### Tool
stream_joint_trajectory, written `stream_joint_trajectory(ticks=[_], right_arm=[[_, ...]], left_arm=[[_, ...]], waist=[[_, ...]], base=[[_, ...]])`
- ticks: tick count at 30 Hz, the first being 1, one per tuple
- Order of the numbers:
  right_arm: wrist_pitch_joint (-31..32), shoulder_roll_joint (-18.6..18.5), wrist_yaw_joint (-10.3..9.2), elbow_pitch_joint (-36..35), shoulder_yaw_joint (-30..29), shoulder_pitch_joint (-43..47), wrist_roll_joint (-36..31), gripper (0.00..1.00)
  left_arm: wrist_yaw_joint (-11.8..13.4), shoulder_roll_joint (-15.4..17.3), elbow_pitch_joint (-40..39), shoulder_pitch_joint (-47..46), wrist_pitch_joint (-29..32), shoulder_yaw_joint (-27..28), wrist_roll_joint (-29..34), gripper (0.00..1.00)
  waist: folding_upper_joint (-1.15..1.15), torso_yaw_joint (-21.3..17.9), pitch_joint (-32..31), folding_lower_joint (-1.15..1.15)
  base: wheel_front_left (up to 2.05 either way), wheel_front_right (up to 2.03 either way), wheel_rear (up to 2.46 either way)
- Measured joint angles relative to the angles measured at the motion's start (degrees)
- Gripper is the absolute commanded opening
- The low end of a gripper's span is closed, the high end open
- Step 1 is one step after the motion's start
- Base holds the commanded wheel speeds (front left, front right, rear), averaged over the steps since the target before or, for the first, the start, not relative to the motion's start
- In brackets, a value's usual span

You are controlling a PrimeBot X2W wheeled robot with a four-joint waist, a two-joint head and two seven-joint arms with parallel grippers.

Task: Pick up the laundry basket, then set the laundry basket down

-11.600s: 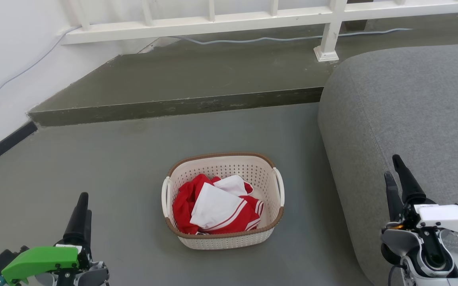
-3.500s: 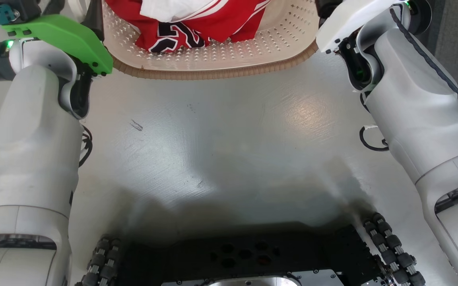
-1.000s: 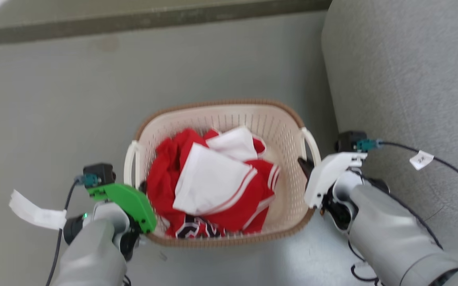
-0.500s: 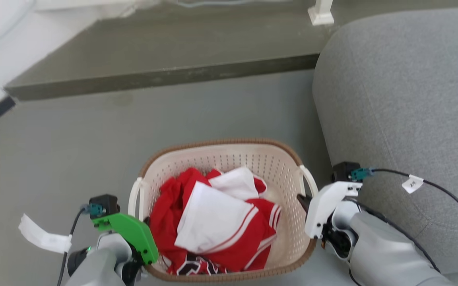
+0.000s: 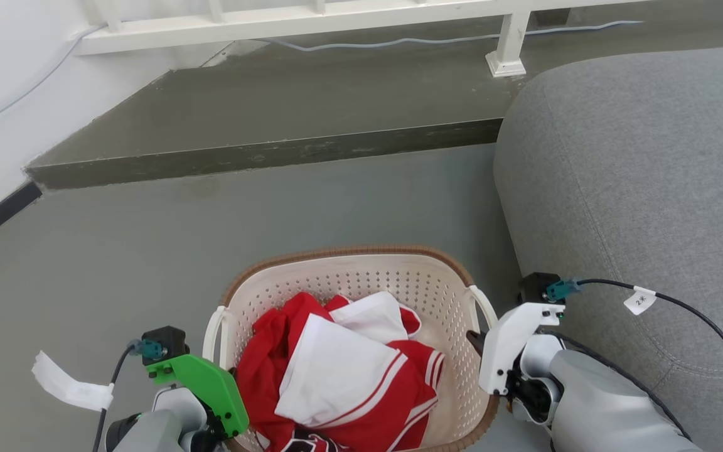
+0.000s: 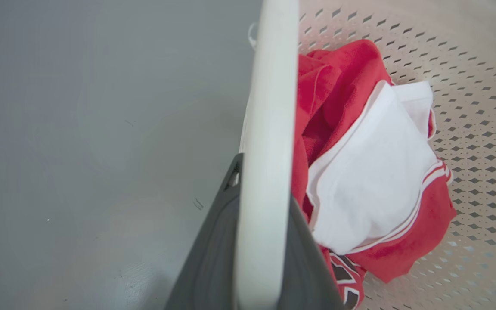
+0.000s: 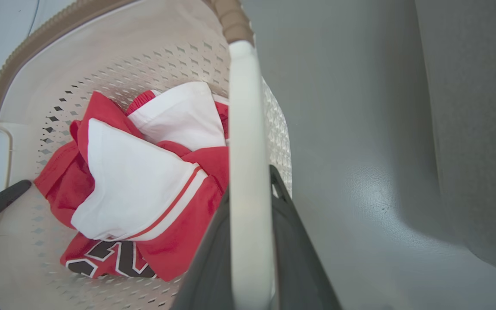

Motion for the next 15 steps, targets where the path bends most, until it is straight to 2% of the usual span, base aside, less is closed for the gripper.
stream_joint_trajectory(ticks=[15], right_arm=[[1.29, -0.29, -1.18, -0.66, 1.37, 0.3, 1.1, 0.0]], left_arm=[[0.0, 0.29, -0.16, 0.12, 1.4, -1.01, -0.56, 0.0]], waist=[[0.0, -0.41, 0.03, 0.0]], base=[[0.0, 0.0, 0.0]])
